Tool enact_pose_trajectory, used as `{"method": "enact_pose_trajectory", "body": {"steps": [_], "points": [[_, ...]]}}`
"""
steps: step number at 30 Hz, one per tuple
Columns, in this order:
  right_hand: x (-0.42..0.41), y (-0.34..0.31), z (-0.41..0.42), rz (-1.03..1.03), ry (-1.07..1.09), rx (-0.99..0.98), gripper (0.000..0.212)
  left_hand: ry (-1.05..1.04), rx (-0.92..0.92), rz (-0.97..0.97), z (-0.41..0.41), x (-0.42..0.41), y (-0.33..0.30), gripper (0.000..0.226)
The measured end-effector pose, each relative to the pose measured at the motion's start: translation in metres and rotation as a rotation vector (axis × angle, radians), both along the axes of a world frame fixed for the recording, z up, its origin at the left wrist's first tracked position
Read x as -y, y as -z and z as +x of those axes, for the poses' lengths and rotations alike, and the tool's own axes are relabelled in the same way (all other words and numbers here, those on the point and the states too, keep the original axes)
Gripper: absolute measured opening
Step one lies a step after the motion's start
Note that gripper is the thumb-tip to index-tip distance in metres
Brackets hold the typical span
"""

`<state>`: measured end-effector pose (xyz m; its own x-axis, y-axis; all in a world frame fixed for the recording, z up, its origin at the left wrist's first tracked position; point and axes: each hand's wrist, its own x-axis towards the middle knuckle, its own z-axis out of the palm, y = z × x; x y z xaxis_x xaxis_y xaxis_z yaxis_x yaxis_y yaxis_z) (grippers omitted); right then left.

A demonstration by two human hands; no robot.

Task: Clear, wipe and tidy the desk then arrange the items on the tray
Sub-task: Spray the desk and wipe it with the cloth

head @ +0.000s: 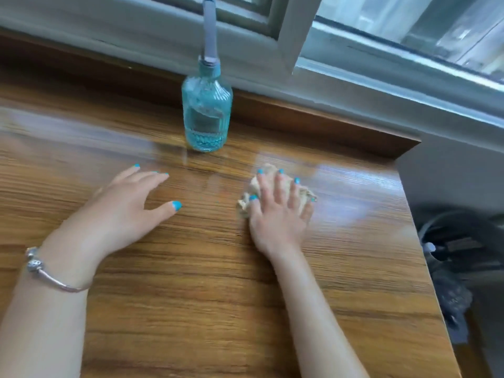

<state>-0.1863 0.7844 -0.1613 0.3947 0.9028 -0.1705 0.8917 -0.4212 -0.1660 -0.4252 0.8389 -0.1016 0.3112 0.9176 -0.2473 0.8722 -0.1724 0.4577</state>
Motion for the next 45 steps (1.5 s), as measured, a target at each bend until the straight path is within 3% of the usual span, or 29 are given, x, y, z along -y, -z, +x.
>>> {"method": "enact_pose_trajectory", "body": {"steps": [3,6,9,11,13,17,21,25,28,32,35,37,40,43,45], "points": [[-0.008,0.002,-0.073,-0.013,-0.275,-0.024,0.056,-0.023,0.098,-0.100,-0.047,-0.011,-0.010,0.065],[0.001,-0.011,-0.053,-0.070,-0.272,-0.019,0.052,0.013,0.112,-0.197,-0.096,-0.033,-0.022,0.067],[0.012,-0.017,-0.051,-0.066,0.091,0.044,0.054,0.083,0.082,-0.230,-0.145,-0.055,-0.027,0.068],[-0.010,-0.016,-0.086,-0.040,0.413,0.084,0.054,0.104,0.081,-0.239,-0.176,-0.064,-0.028,0.068],[-0.046,-0.015,-0.140,-0.040,0.562,0.068,0.055,0.103,0.088,-0.243,-0.201,-0.070,-0.030,0.066],[-0.081,-0.001,-0.254,-0.012,0.143,0.081,0.055,0.100,0.186,-0.166,-0.232,-0.080,-0.034,0.057],[-0.054,0.000,-0.242,-0.001,-0.111,0.059,0.053,0.128,0.186,-0.169,-0.244,-0.089,-0.030,0.057],[-0.036,-0.012,-0.171,-0.043,0.270,0.068,0.054,0.126,0.152,-0.193,-0.254,-0.097,-0.022,0.056],[-0.072,-0.011,-0.199,-0.051,0.450,0.065,0.055,0.067,0.119,-0.159,-0.256,-0.097,-0.017,0.056],[-0.108,0.005,-0.307,0.007,-0.094,0.058,0.057,0.013,0.070,-0.068,-0.252,-0.095,-0.018,0.054],[-0.094,-0.002,-0.297,0.013,-0.333,0.031,0.055,-0.007,0.096,-0.076,-0.255,-0.093,-0.023,0.053],[-0.076,-0.004,-0.255,0.020,-0.265,0.036,0.051,0.007,0.126,-0.103,-0.265,-0.094,-0.025,0.051],[-0.063,-0.005,-0.222,0.007,0.072,0.006,0.051,-0.008,0.153,-0.110,-0.285,-0.093,-0.023,0.051],[-0.095,-0.005,-0.271,0.014,0.386,0.018,0.053,-0.053,0.149,-0.034,-0.313,-0.094,-0.019,0.054],[-0.123,-0.009,-0.328,0.010,0.390,-0.001,0.054,-0.065,0.118,-0.001,-0.334,-0.095,-0.016,0.054]]}}
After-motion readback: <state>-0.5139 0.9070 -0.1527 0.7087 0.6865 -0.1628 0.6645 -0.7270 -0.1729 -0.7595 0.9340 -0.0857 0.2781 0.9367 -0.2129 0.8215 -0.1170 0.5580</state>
